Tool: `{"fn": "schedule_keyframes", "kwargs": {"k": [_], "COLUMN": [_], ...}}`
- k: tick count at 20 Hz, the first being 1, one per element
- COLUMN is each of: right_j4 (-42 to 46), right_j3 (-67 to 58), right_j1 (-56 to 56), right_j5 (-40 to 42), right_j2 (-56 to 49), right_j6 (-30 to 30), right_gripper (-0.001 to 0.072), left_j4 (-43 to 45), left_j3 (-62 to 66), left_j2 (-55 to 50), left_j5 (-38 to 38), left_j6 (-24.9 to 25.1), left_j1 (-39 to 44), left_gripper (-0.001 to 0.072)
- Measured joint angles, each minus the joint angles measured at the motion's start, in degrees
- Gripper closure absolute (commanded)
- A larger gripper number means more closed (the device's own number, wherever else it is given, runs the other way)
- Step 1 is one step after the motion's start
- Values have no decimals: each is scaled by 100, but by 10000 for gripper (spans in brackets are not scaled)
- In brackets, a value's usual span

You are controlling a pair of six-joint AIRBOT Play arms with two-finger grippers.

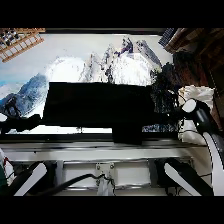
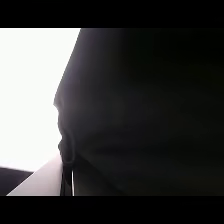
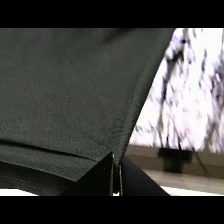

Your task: Fold the clothes and pants, and hang the long-sleeved shirts on hangers.

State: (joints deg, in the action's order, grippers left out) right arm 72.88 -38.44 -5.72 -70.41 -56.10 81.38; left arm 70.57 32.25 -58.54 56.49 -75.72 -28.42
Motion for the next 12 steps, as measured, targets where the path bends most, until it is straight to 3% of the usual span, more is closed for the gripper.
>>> {"fn": "schedule_keyframes", "kwargs": {"k": [6,12], "right_j4": [173,166], "right_j3": [-103,-1333], "right_j1": [0,2], "right_j5": [-168,315], "right_j2": [715,-431], "right_j6": [13,-55], "right_gripper": [679,678], "left_j4": [-365,-647], "left_j3": [-68,544], "left_j2": [787,688], "left_j5": [20,-953], "left_j6": [-179,-210], "left_j1": [127,531], "left_gripper": [704,705]}}
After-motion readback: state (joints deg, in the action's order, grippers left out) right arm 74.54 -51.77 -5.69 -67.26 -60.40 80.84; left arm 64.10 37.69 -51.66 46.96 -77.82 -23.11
